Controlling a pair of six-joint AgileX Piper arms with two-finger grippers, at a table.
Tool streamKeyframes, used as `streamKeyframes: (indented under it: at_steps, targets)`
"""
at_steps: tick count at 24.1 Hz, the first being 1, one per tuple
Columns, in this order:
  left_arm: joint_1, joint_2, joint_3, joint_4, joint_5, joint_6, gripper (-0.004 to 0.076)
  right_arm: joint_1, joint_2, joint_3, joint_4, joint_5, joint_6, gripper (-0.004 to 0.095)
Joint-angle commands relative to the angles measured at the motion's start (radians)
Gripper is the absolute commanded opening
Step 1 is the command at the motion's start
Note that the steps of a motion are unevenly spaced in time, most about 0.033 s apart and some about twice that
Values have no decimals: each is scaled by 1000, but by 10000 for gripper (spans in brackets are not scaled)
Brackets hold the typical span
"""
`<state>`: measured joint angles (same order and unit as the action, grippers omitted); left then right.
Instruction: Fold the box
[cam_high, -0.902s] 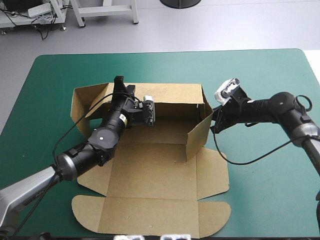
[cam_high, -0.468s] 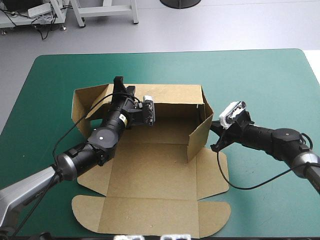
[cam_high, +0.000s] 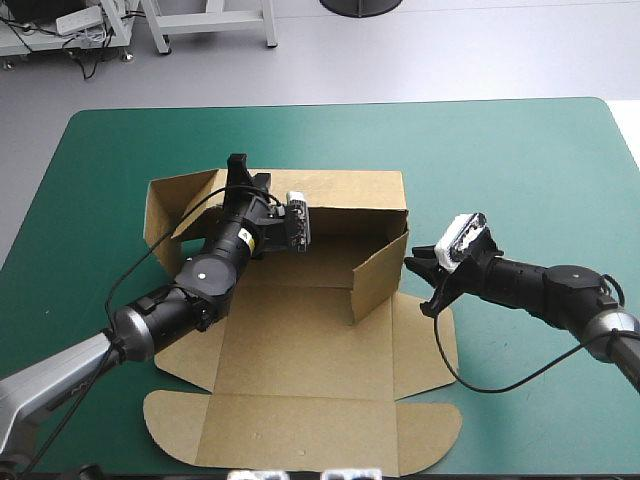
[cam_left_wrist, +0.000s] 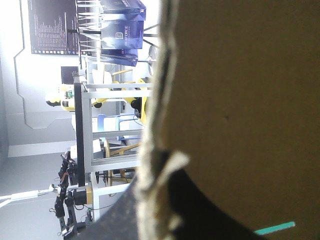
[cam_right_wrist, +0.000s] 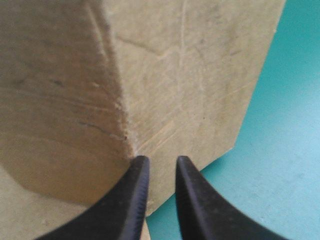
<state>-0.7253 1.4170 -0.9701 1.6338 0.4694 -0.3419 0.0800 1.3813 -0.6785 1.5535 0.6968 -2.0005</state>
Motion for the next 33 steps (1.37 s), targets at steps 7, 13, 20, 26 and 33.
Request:
streamKeyframes:
  at_steps: [7,13,20,26,33]
  targets:
    - [-2,-42,-38,31,12,-5,-2,-2,-34,-32,-24,115,83,750]
    - [-2,-42,-38,31,1,-5,-2,2,-34,-56,-7,130,93,747]
    - [-2,-42,-38,27,5,-5,12,170,-34,-120,-71,-128,257,748]
    - [-4,-39,-38,-112,52,84,15,220,-34,-149,-4,-224,307,747]
    - [-6,-37,-40,-289,70,182,15,220,-30,-169,44,-278,319,747]
